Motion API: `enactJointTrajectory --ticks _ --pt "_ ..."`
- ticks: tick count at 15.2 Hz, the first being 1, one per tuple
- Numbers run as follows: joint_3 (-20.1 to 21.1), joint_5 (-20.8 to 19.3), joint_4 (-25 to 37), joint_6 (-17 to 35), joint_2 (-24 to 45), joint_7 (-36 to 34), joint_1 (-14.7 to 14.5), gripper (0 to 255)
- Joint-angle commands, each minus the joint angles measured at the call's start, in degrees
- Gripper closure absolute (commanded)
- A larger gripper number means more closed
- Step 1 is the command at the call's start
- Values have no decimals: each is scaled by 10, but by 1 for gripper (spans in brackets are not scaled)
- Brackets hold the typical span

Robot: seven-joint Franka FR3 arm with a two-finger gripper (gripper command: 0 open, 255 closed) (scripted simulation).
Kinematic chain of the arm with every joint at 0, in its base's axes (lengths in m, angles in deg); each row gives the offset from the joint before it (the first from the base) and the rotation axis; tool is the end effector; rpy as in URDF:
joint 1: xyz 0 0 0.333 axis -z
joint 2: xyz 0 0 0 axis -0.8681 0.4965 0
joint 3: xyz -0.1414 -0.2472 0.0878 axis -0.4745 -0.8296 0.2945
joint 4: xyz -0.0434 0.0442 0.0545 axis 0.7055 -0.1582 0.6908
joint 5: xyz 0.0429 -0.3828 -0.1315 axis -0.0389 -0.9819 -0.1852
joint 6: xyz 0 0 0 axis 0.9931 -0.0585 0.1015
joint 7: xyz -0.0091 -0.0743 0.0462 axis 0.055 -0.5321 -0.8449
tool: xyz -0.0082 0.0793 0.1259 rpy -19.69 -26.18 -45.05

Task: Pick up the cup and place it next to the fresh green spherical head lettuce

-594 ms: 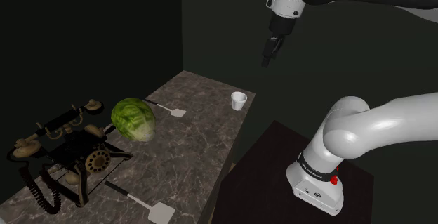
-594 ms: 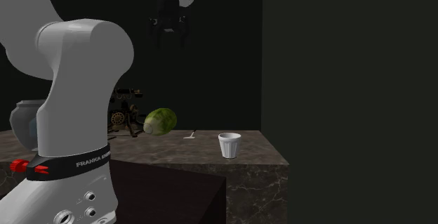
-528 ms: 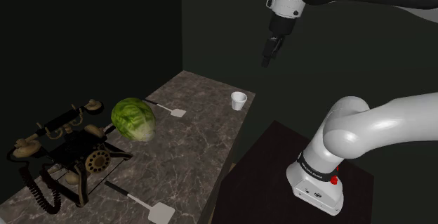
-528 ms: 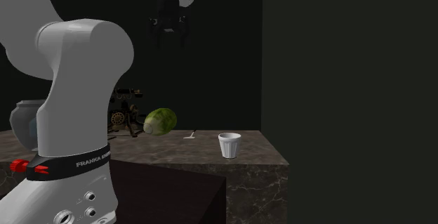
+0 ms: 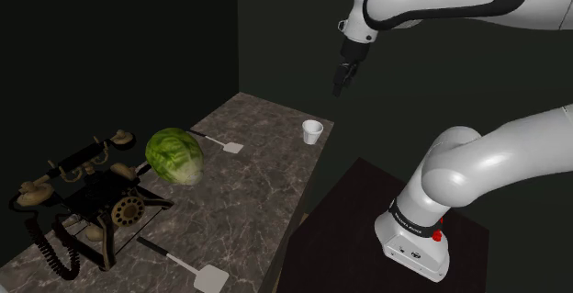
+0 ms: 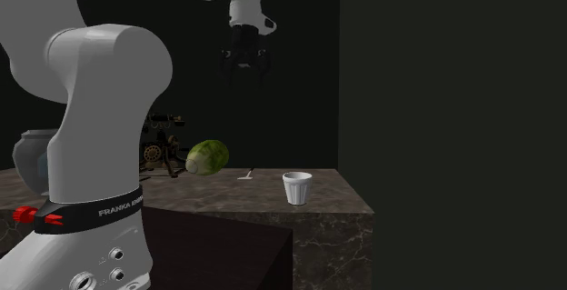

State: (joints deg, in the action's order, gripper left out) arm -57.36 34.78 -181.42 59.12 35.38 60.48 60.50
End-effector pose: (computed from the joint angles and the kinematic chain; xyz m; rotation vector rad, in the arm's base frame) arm 0.3752 -0.0815 0.4443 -3.0894 -0.1908 -0.0435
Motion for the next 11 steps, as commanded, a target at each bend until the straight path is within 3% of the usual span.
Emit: enactJointTrajectory --ticks 1,6,11 --pt "-20 -1 -3 30 28 18 3 0" --pt "-71 11 5 108 124 69 3 0" --pt "-121 51 34 176 235 135 -4 0"
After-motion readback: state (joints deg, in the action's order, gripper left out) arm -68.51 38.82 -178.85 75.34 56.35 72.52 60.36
